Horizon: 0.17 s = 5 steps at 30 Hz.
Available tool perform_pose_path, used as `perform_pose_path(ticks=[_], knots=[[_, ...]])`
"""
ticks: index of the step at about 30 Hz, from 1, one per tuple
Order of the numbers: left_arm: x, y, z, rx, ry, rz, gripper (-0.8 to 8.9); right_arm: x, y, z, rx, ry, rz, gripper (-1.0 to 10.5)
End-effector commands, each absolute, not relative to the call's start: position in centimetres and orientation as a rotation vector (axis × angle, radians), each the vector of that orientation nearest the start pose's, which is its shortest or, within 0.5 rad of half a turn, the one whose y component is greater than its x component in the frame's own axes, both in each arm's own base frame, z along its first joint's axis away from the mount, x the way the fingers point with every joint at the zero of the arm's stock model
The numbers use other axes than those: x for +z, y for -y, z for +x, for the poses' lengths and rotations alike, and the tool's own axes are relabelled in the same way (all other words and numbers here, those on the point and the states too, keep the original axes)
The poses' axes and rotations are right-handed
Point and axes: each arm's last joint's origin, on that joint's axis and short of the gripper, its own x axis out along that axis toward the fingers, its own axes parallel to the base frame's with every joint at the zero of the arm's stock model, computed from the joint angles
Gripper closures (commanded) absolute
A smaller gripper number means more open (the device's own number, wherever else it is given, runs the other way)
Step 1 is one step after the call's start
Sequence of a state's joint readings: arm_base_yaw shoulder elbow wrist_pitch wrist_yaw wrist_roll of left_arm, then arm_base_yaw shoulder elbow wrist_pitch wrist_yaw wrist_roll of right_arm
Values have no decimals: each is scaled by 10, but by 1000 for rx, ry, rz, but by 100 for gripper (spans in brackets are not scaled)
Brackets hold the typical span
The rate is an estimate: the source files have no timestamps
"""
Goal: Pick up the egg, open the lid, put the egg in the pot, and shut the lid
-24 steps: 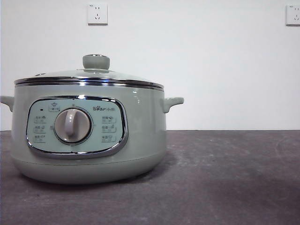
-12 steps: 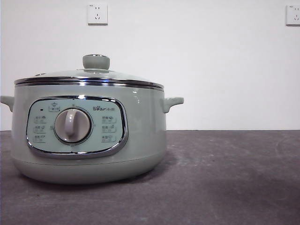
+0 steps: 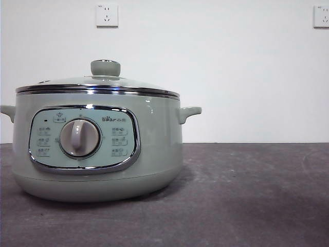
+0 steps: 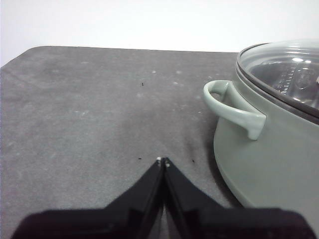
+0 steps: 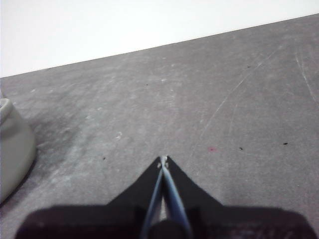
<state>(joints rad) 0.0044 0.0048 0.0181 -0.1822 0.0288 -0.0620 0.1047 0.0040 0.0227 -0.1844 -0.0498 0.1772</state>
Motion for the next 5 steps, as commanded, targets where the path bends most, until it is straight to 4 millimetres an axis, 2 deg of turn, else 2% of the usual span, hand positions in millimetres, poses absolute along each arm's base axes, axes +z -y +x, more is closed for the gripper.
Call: perform_pose_path(ticks=[1, 5], knots=[[147, 0, 96, -14, -180, -66, 817, 148, -11, 95, 135, -188, 183, 946], [147, 0, 96, -14, -180, -66, 817, 148, -11, 95, 135, -188, 183, 945]])
